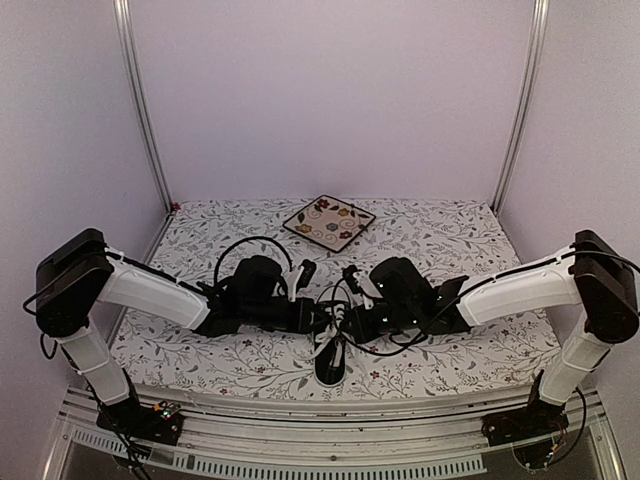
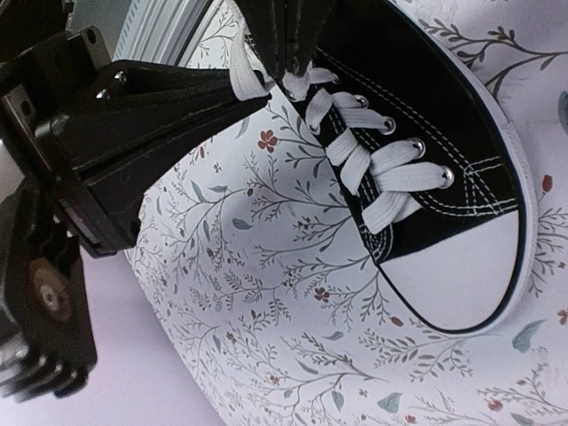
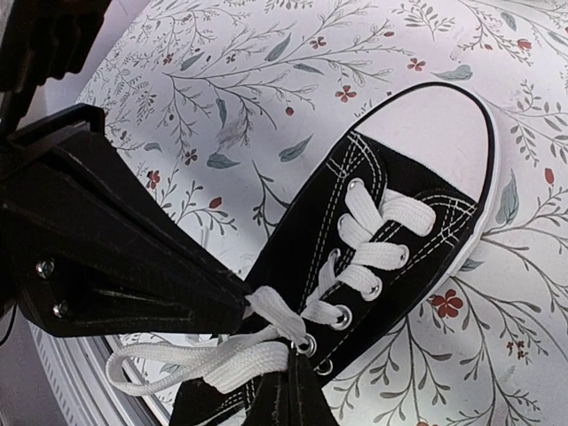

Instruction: Tie the shoes

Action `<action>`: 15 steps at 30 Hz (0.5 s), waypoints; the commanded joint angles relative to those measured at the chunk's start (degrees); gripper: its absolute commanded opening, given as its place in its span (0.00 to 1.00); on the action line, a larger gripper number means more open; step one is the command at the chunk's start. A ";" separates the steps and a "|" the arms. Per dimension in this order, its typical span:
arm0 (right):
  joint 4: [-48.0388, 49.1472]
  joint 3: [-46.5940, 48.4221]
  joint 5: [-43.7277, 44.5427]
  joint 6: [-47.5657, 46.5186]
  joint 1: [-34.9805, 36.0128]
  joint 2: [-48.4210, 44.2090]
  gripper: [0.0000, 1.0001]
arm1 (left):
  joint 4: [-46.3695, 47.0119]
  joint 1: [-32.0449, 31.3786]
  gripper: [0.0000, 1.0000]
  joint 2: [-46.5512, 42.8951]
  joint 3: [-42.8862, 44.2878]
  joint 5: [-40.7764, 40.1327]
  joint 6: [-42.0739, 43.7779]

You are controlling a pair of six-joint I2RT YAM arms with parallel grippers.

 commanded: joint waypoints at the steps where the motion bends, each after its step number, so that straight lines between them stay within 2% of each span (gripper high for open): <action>1: -0.87 2.50 0.16 1.64 0.54 2.36 0.02 | 0.17 0.21 0.00 -0.89 0.84 -0.30 0.82; 15: 0.03 4.40 -1.64 1.81 1.78 5.05 0.02 | 0.02 0.21 0.00 -1.06 0.75 0.04 0.66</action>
